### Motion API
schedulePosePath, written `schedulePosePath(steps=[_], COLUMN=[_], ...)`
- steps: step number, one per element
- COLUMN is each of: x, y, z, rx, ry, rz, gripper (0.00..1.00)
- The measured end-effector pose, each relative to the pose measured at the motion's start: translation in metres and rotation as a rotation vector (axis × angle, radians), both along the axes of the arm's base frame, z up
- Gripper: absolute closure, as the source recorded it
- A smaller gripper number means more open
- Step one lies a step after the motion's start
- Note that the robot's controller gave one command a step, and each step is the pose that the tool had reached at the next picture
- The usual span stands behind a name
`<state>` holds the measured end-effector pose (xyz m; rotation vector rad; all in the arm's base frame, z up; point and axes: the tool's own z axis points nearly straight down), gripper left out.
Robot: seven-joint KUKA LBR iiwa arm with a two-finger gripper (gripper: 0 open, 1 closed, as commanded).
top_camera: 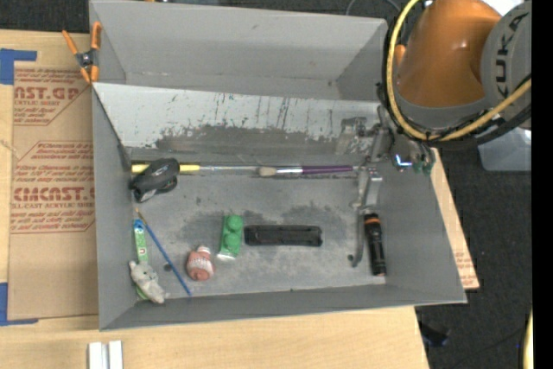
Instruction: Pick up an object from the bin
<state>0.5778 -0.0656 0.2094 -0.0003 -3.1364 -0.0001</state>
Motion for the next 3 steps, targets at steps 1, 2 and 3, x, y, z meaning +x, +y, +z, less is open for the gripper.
schedulePosePath(steps=[1,2,3], x=[0.002,-0.002,0.002], y=[0.000,-0.036,-0.028], z=[0.005,-0.027,-0.027], rx=[-0.001,0.001,-0.002], ry=[-0.008,-0.012,-0.009], rz=[0.001,-0.108,-0.123], gripper=[0.00,0.00,0.00])
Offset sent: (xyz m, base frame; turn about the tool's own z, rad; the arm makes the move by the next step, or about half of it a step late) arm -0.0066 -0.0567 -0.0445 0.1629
